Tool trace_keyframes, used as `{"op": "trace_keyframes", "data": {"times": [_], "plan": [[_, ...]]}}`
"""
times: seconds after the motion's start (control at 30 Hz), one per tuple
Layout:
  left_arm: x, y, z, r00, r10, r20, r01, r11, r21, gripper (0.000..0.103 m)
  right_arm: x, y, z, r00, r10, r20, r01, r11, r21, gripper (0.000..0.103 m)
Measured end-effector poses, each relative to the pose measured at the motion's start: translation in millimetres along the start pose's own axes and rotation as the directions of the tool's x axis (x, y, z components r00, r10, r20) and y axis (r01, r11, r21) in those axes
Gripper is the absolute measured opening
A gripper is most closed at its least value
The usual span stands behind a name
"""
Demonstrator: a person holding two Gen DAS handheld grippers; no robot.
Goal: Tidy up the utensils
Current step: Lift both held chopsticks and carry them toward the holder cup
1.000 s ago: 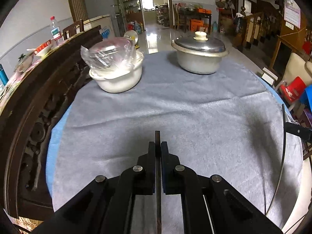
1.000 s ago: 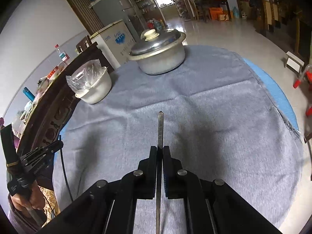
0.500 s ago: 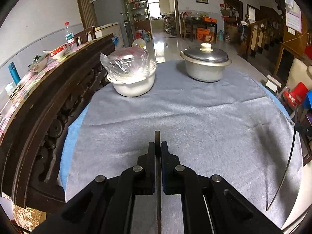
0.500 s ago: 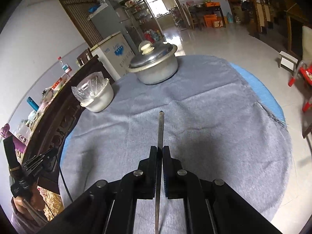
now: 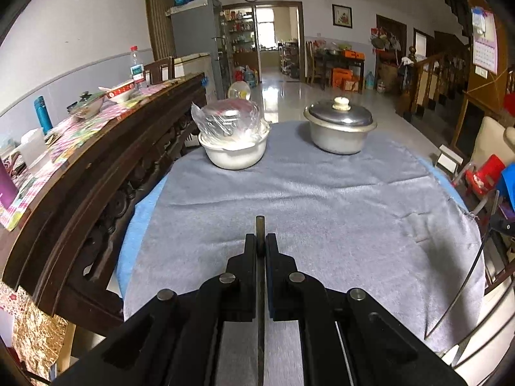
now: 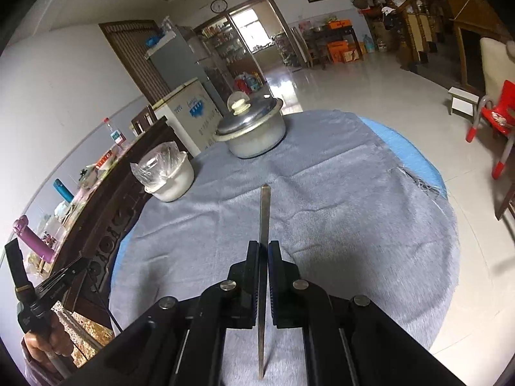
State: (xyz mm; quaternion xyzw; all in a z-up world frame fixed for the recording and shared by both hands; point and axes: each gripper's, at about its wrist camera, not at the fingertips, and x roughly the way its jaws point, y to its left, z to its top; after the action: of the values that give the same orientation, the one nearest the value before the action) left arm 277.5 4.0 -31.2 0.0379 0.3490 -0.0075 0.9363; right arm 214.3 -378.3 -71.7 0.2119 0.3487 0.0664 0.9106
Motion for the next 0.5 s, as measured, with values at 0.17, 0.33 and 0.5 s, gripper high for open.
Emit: {"op": "trace_keyframes", "data": {"times": [0.17, 0.33, 0.5], "plan": [[-25.5, 3.4, -7.4, 0.999, -0.012, 0.032, 0.013, 0.999, -0.032, 0.005, -21.4, 4.4, -10.5, 0.999, 0.008, 0.034, -0.008, 1.0, 0.002, 0.006], [-55.7, 10.3, -19.6, 0.996, -0.044, 0.073, 0.05, 0.995, -0.089, 0.005, -44.6, 12.0, -24.7, 0.997, 0.007, 0.073, -0.006, 1.0, -0.003, 0.006], [-81.9, 14.6, -33.5, 0.99, -0.071, 0.12, 0.088, 0.986, -0.14, 0.005, -67.2, 17.3, -39.7, 0.993, 0.02, 0.114, -0.021, 1.0, 0.006, 0.006]]}}
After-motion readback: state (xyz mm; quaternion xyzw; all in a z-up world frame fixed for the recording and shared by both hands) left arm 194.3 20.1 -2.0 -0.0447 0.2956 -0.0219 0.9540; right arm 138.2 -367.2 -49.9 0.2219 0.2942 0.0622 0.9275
